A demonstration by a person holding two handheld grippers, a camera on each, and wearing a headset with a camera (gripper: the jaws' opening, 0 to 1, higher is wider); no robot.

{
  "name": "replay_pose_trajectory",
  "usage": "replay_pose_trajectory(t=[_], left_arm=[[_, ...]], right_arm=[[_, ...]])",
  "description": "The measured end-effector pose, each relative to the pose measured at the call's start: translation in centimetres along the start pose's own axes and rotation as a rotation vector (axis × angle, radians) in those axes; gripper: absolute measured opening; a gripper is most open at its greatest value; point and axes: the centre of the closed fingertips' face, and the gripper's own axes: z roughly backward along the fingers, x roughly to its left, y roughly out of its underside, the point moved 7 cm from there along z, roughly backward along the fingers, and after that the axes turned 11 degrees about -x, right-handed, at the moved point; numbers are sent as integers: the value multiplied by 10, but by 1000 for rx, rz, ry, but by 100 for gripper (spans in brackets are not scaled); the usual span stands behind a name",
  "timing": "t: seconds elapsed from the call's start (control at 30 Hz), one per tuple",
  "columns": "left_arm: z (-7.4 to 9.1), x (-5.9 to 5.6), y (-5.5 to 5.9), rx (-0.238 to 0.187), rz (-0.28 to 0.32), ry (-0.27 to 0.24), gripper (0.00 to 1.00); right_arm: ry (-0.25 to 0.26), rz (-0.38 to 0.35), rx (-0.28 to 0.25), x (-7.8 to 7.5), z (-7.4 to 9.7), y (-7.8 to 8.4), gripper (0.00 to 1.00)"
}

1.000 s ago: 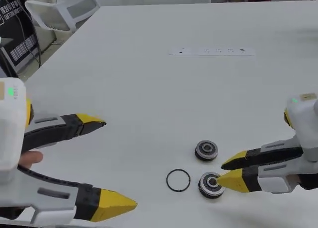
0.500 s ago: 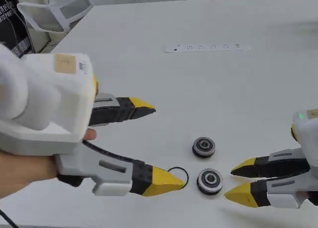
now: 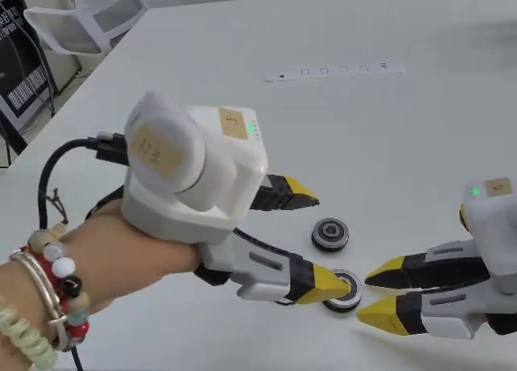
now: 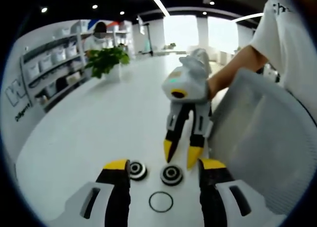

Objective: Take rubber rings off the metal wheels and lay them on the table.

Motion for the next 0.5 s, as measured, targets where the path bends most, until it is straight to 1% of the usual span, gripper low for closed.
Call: replay_pose_trajectory(t=[0.03,0.07,0.1,0.2,0.27,0.3,0.37,0.4,0.43,0.47,0.5], left_arm=[[-2,0,2,1,2,3,54],[-4,0,4,13,9,11,52],[-7,-1,8,35,17,24,51],[-13,-1,14,40,16,28,46],[-16,-1,18,43,29,29,42],[-19,-1,23,30,36,22,40],[-23,-1,29,10,17,20,35],[-26,-2,34,6,23,10,33],[-26,-1,35,5,27,7,31],[-28,-1,39,-1,40,2,29],[-30,-2,41,-13,86,-4,28]], right_arm=[[-2,1,0,0,0,0,25],[-2,2,-1,-1,0,0,25],[-2,5,-3,-1,-1,0,25],[-1,9,-6,-1,-2,0,23],[-2,9,-9,-1,-3,0,22],[-3,9,-9,-1,-4,0,22],[-3,8,-5,-3,-5,2,22],[-2,9,-1,-3,-5,2,22],[-1,12,-6,-4,-6,2,21],[-1,11,-5,-4,-6,2,21],[1,13,-5,-3,-6,2,20]])
